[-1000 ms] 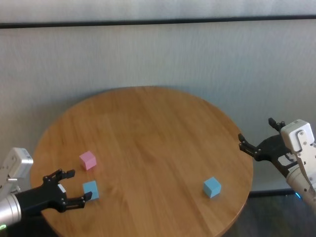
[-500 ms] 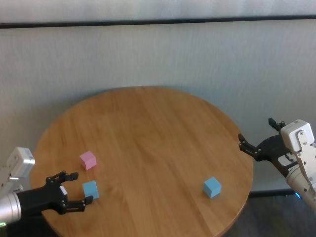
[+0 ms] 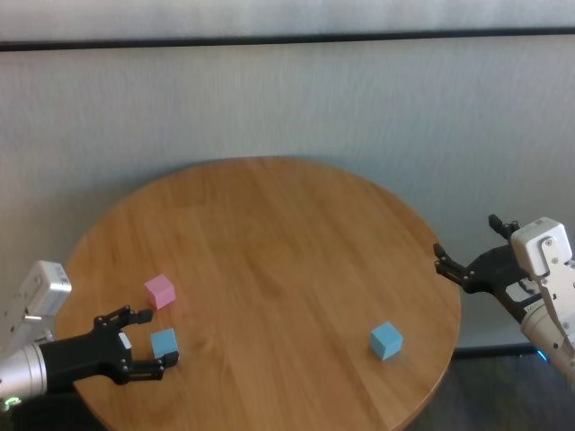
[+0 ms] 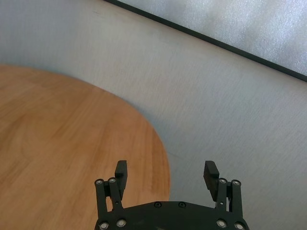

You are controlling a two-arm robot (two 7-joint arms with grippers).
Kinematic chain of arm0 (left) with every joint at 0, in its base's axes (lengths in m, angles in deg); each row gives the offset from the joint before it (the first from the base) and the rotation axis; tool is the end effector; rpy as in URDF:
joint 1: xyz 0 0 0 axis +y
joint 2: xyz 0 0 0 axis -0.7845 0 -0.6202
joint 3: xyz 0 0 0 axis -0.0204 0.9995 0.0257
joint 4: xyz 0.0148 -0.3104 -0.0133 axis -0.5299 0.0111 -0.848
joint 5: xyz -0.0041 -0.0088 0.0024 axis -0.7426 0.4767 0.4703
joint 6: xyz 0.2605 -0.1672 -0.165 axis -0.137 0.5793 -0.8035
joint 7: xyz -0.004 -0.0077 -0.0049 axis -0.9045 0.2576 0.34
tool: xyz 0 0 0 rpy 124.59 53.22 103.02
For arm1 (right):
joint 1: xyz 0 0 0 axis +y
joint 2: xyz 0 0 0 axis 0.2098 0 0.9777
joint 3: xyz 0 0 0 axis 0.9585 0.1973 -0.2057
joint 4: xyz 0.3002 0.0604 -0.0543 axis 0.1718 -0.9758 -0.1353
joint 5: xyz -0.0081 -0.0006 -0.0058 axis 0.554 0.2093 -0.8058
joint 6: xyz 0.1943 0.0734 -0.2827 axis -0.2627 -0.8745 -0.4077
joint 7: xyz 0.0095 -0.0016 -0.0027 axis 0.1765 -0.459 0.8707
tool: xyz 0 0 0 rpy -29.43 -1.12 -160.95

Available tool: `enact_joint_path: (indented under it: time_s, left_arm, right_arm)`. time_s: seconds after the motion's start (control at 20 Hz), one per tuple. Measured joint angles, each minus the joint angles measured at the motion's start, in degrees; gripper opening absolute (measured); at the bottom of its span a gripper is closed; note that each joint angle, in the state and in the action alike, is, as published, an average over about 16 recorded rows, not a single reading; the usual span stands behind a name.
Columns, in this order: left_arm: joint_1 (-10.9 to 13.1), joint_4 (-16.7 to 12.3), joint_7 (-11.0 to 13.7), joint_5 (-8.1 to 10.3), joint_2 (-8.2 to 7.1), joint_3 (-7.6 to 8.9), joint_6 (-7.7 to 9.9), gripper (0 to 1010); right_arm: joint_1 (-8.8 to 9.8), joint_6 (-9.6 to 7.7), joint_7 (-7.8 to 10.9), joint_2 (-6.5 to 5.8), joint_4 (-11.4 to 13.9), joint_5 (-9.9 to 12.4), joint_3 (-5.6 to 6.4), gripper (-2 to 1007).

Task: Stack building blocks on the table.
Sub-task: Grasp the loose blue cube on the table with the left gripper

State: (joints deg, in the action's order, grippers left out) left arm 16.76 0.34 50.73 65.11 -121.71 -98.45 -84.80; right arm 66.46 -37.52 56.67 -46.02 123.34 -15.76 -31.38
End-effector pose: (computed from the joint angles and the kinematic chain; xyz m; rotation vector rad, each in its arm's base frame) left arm 0.4435 0.1539 -0.3618 0.3111 0.0041 0.5467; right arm 0.4012 -0.0834 -0.3271 -0.3044 -0.2851 -1.2479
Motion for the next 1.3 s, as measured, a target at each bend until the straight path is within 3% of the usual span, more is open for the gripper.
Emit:
enact_joint_path:
  time_s: [0.85,1.3]
  left_arm:
    - [-0.67,1.09,-1.7,-1.25,1.14,-0.65,0.37,1002]
    - [-1.11,2.07,-2.81,-2.87,1.88,-1.14,0.53,1002]
  right_arm:
    - [0.0,0.0,0.0,0.0,0.0,0.0,0.0,1005]
    - [0.0,0.0,0.0,0.0,0.0,0.0,0.0,1005]
